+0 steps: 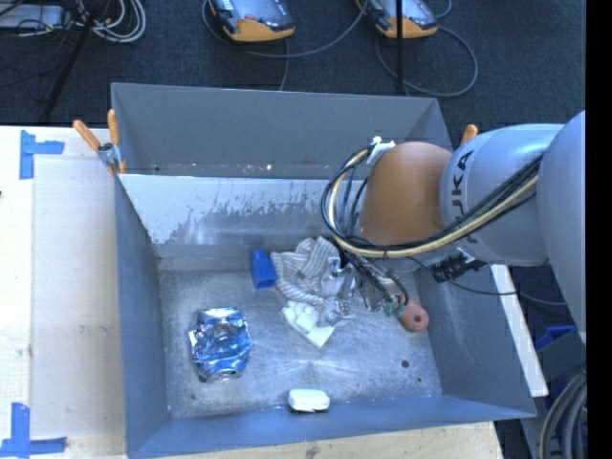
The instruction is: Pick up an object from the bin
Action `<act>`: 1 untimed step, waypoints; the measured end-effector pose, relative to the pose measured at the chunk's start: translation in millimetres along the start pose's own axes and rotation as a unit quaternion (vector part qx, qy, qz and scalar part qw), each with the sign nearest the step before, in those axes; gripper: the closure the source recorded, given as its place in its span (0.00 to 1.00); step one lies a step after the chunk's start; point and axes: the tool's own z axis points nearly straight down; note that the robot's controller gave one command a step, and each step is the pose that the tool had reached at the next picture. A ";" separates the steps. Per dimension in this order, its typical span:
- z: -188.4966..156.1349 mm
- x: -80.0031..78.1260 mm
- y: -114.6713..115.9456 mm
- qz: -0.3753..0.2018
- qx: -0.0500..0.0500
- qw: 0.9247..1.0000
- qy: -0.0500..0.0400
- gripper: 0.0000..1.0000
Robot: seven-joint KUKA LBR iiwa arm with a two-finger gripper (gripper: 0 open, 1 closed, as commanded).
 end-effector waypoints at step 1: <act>-14.2 -6.1 -9.6 0.011 0.000 1.000 -0.008 1.00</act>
Offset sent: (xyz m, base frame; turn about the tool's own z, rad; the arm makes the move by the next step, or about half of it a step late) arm 0.0030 -0.0107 0.1530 0.0518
